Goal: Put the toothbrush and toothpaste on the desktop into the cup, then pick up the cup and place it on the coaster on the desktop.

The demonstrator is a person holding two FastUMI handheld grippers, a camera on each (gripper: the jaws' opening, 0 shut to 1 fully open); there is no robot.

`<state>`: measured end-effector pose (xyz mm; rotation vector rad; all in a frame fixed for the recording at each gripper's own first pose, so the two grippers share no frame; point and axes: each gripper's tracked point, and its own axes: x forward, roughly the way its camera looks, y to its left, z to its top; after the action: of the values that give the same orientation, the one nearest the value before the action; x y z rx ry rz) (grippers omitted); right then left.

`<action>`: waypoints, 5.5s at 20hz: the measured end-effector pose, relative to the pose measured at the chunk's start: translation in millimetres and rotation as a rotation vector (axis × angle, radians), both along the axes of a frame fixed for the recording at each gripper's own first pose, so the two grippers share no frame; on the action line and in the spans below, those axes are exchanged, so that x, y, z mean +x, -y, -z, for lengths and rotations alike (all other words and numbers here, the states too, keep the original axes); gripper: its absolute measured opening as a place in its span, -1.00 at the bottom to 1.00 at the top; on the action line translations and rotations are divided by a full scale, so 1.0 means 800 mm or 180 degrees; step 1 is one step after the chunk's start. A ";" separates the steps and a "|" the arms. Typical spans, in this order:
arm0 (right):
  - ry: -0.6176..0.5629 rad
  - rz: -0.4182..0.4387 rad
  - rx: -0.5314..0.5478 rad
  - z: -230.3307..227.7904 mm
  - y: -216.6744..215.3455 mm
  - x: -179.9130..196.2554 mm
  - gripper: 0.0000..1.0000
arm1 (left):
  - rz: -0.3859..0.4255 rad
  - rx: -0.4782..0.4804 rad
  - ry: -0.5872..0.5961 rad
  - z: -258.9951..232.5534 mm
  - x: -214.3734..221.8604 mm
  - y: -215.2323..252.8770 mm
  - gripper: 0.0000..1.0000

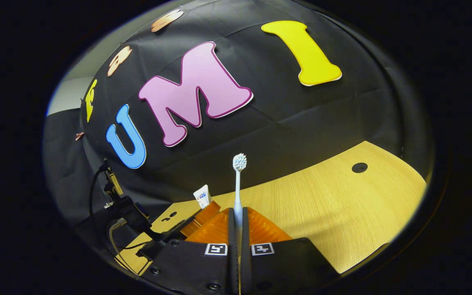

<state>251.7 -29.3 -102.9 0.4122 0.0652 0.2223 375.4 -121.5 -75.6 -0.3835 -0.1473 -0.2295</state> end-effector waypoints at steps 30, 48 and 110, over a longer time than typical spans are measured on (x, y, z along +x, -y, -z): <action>0.0139 0.0036 0.0151 0.021 -0.076 0.119 -0.87 | -0.0209 0.0040 -0.0225 0.063 -0.145 -0.061 0.04; -0.0193 -0.0107 -0.0311 0.087 -0.071 0.093 -0.46 | -0.0269 0.0121 -0.0394 0.091 -0.142 -0.069 0.04; -0.2393 -0.1601 -0.2830 0.209 -0.188 0.084 -0.34 | -0.0623 -0.0280 -0.0542 0.127 -0.190 -0.194 0.05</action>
<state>318.6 121.4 -270.5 -0.4418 0.9781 0.4922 223.4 33.9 -177.4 -0.4712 -0.0266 0.0031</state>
